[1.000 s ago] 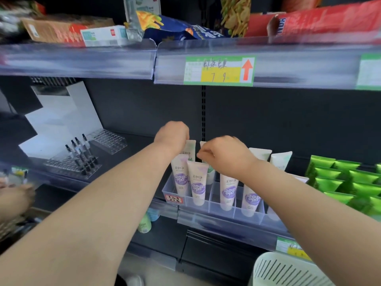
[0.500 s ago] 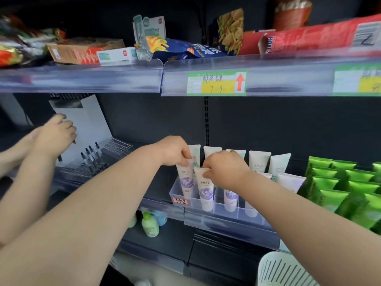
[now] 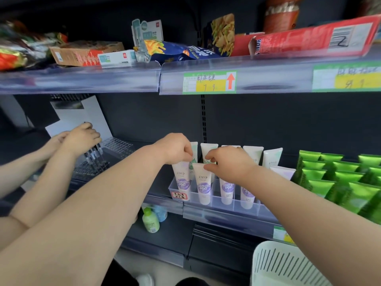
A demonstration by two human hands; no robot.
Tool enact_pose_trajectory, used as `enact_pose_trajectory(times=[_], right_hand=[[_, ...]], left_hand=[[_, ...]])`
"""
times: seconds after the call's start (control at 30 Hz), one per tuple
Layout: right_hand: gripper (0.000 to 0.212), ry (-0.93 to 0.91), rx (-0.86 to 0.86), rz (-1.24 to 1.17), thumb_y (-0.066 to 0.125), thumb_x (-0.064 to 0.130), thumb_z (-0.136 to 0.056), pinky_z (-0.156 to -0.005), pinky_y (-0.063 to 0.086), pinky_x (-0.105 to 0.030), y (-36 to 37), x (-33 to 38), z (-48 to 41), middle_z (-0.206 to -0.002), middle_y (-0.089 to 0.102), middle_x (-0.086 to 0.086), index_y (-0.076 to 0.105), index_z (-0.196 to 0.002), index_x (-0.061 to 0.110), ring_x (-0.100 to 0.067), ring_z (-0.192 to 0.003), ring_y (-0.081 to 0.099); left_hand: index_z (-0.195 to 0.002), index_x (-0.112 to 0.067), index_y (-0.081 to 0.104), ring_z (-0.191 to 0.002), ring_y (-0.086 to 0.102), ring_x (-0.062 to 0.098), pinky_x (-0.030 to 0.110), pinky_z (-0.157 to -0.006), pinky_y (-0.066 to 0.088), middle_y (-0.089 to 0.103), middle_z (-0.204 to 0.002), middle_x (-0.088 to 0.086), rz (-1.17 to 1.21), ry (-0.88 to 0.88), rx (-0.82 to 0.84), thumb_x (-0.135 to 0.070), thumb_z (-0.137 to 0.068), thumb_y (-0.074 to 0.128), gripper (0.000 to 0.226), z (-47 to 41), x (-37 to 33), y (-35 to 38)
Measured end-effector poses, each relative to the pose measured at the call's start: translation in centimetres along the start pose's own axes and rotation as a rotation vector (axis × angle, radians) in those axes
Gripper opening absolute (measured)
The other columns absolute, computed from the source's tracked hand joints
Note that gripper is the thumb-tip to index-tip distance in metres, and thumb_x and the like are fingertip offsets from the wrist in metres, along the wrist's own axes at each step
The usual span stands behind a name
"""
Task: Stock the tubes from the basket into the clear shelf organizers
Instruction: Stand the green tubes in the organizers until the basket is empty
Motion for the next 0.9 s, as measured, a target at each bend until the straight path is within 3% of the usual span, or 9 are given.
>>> enact_pose_trajectory(times=[0.13,0.37,0.5,0.63,0.8,0.9], right_hand=[[0.042,0.019,-0.022,0.013,0.048,0.054,-0.088,-0.085,0.038,-0.035,-0.7,-1.9,1.6,-0.115,0.063,0.007,0.058,-0.122,0.031,-0.018,-0.105,0.056],[0.039,0.134,0.040,0.136,0.057,0.048,-0.083,-0.086,0.034,-0.037,-0.9,-5.4,4.0,-0.107,0.063,0.003,0.058,-0.116,0.027,-0.020,-0.098,0.057],[0.020,0.189,0.049,0.206,0.052,0.036,-0.091,-0.084,0.031,-0.037,-0.7,-6.4,4.5,-0.088,0.060,0.001,0.060,-0.104,0.024,-0.022,-0.079,0.052],[0.014,0.201,0.076,0.189,0.049,0.031,-0.093,-0.087,0.032,-0.039,-0.6,-6.8,4.8,-0.082,0.055,0.000,0.060,-0.096,0.021,-0.023,-0.075,0.050],[0.016,0.194,0.107,0.160,0.050,0.031,-0.093,-0.087,0.032,-0.040,-0.7,-6.5,5.1,-0.084,0.059,-0.001,0.061,-0.100,0.022,-0.023,-0.079,0.053],[0.030,0.184,0.110,0.082,0.057,0.039,-0.087,-0.088,0.032,-0.040,-1.1,-6.8,5.7,-0.100,0.063,0.000,0.058,-0.113,0.025,-0.023,-0.093,0.056]], left_hand=[[-0.084,-0.026,0.073,-0.078,0.060,0.001,0.015,-0.066,0.043,0.064,-0.078,-0.019,0.121,0.058,-0.037,-0.030,-0.083,0.072,0.004,-0.4,-3.1,-0.2],[-0.109,-0.020,0.068,-0.095,0.058,0.016,0.033,-0.083,0.050,0.064,-0.102,-0.005,-0.118,0.122,0.115,-0.031,-0.086,0.068,0.025,-1.0,-8.6,2.8],[-0.087,-0.015,0.066,-0.087,0.059,0.025,0.034,-0.070,0.048,0.061,-0.088,0.003,-0.213,0.113,0.113,-0.021,-0.089,0.058,0.010,-1.3,-10.0,4.2],[-0.074,-0.022,0.058,-0.087,0.057,0.025,0.032,-0.065,0.046,0.057,-0.085,0.001,-0.269,0.105,0.113,-0.014,-0.089,0.054,0.018,-1.1,-10.2,4.1],[-0.093,-0.021,0.064,-0.090,0.056,0.022,0.032,-0.074,0.048,0.060,-0.094,-0.001,-0.270,0.087,0.168,-0.020,-0.091,0.058,0.007,-0.8,-9.8,4.0],[-0.108,-0.020,0.067,-0.096,0.059,0.018,0.036,-0.085,0.051,0.063,-0.106,-0.003,-0.192,0.077,0.182,-0.031,-0.089,0.063,0.022,-0.5,-10.2,3.9]])
Point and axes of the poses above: each hand's wrist, its own z-axis away from the middle knuckle, its own y-axis out of the palm, x = y × z, the point moved 3 cm from there along -z, towards the middle knuckle
